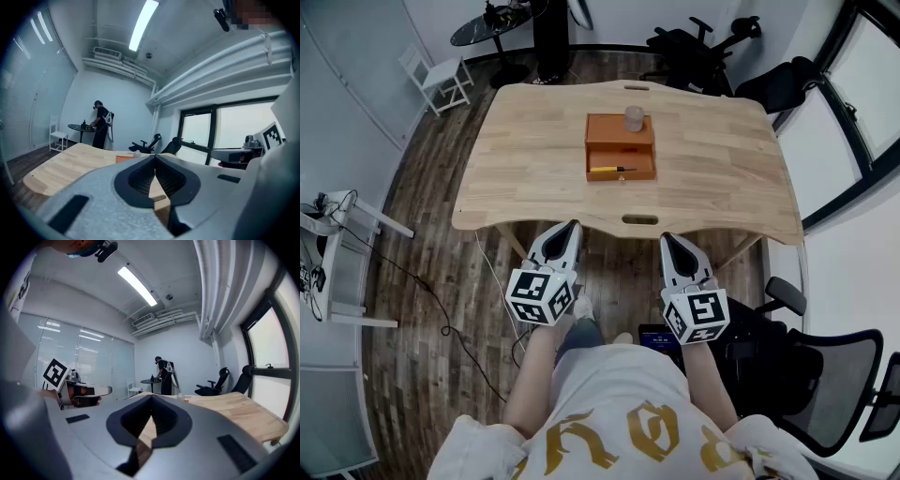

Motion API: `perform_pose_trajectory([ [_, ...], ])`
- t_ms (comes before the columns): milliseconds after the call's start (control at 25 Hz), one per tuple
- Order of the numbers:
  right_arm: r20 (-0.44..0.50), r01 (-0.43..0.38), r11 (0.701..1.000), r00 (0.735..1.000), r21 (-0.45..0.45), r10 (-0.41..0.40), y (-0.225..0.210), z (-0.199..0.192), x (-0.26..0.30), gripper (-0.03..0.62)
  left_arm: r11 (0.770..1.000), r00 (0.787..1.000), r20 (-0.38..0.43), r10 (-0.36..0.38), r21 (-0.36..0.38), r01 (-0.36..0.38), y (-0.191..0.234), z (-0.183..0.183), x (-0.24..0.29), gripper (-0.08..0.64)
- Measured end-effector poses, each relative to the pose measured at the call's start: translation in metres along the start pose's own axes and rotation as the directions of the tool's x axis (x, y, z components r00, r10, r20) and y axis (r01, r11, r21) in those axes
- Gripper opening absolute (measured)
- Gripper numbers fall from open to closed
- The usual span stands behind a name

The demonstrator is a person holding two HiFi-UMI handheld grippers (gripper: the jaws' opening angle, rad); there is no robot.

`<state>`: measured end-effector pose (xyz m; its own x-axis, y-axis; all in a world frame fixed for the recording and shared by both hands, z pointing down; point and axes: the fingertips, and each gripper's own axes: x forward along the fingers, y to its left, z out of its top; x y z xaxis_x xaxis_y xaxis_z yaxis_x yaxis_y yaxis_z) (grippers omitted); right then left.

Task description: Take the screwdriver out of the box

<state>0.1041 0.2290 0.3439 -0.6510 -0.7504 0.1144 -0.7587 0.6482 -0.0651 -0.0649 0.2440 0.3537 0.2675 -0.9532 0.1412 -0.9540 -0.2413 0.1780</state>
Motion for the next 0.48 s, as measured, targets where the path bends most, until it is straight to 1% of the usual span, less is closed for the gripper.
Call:
perform_pose_trajectory([
  [200, -0.002, -0.010, 1.000, 1.000, 0.002, 0.010, 0.0020, -0.0007, -0.0009, 0.011, 1.000, 1.000, -0.010, 0.004, 0.003, -0.004, -0.0013, -0.0028, -0.0013, 0.009],
  [480, 0.005, -0.014, 0.999, 1.000, 0.031, 0.013, 0.0029, -0.0024, -0.0020, 0.011, 1.000, 1.000, -0.018, 0.001, 0.014, -0.001, -0.0049, -0.0048, -0.0035, 0.009],
])
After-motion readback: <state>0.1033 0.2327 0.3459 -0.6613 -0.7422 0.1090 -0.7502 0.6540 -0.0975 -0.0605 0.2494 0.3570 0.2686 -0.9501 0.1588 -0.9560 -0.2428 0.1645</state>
